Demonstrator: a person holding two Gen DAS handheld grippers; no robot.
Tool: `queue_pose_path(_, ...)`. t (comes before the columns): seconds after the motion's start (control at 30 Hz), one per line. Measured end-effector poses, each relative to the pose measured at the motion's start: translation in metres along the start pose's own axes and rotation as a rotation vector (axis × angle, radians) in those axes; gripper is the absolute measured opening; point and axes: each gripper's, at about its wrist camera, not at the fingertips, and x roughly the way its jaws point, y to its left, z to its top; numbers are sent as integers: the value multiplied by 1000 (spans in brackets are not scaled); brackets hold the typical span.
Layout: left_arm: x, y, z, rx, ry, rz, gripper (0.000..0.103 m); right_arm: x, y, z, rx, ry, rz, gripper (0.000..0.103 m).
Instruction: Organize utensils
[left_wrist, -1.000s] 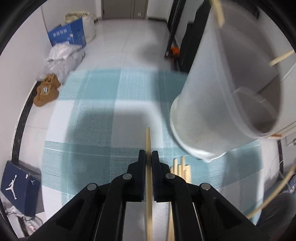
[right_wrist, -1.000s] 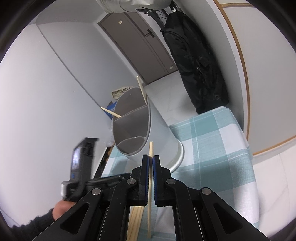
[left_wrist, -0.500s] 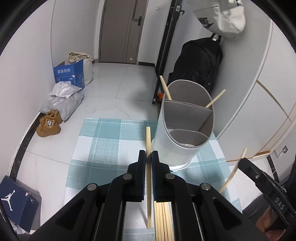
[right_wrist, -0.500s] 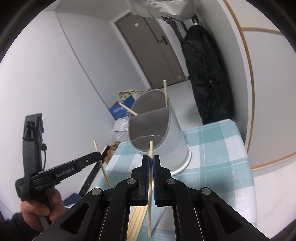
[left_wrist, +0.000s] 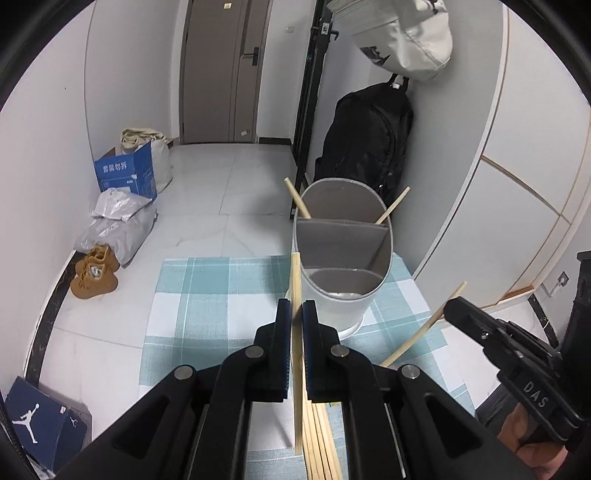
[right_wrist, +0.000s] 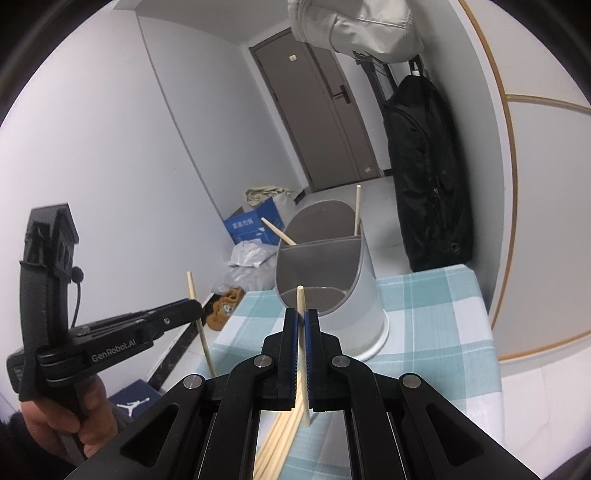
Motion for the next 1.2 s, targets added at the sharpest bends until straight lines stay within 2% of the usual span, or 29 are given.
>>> queue_pose_path(0.23,-11,-4,16,10,-53,-12,2,-7,10,8,-31,-19,12,3)
queue_pose_path(0.47,-21,-3,45,-24,-128,-21,2,-18,10,34,-11,-47,30,3)
queue_pose_path(0.67,-24,-3,80,-57,-187,-30,2,-30,5,74,21,-81,46,3)
queue_pose_path(0.9,-27,-6,122,-81,-274,-33,2,-34,9,125,2,-99,42,3)
queue_pose_path(1.07,-14,-4,142,-125,-308,-40,2,-29,7,158,-5,-120,30,3)
queue_pose_path(1.2,5,-8,154,-111,-314,-28,2,-21,-1,178,5,-139,12,3)
